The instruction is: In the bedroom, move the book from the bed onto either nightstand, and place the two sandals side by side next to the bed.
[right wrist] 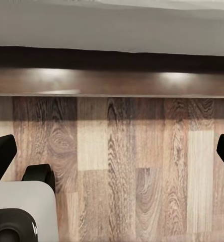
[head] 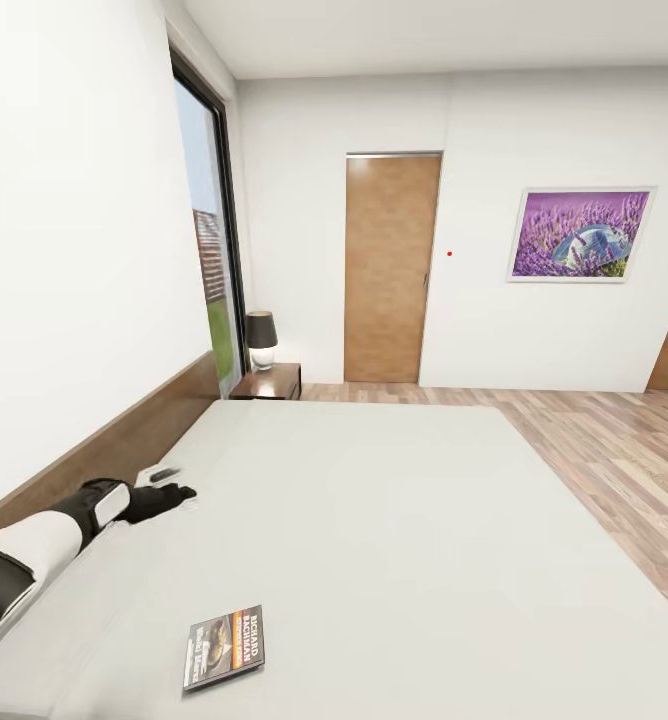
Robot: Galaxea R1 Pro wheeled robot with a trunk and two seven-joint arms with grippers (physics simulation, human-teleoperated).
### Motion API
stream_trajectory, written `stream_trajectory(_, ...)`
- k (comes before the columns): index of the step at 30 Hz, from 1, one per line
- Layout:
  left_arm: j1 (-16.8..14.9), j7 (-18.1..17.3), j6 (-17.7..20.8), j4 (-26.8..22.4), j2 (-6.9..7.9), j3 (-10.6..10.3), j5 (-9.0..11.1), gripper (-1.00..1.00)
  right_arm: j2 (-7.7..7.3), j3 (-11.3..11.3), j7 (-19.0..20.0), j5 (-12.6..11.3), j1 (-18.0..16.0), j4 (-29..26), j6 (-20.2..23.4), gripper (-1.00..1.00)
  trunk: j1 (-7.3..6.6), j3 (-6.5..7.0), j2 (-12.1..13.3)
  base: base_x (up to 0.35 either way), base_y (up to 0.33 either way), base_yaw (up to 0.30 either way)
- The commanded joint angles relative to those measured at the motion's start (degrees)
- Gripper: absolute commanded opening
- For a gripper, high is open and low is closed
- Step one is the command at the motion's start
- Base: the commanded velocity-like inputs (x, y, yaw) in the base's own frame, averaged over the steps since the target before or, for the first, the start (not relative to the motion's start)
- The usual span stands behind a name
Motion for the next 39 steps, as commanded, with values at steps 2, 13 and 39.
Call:
stream_trajectory(2, -0.74, 0.18, 1.13, -0.05, 1.13, -0.43, 3.56, 1.00, -0.05, -0.53, 0.18, 0.51, -0.04, 0.05, -0.19, 1.00, 0.01, -0.08, -0.05, 0.000, 0.000, 0.000)
stream_trajectory(13, -1.83, 4.45, 2.05, 0.01, 3.12, -0.94, 22.62, 1.00, -0.02, -0.55, 0.18, 0.51, -0.04, 0.04, -0.19, 1.00, 0.01, -0.08, -0.05, 0.000, 0.000, 0.000)
stream_trajectory(39, -1.06, 12.30, -17.56, 0.26, 11.25, -17.33, 1.44, 1.00, 0.03, -0.49, 0.18, 0.51, -0.04, 0.07, -0.19, 1.00, 0.01, -0.08, -0.05, 0.000, 0.000, 0.000)
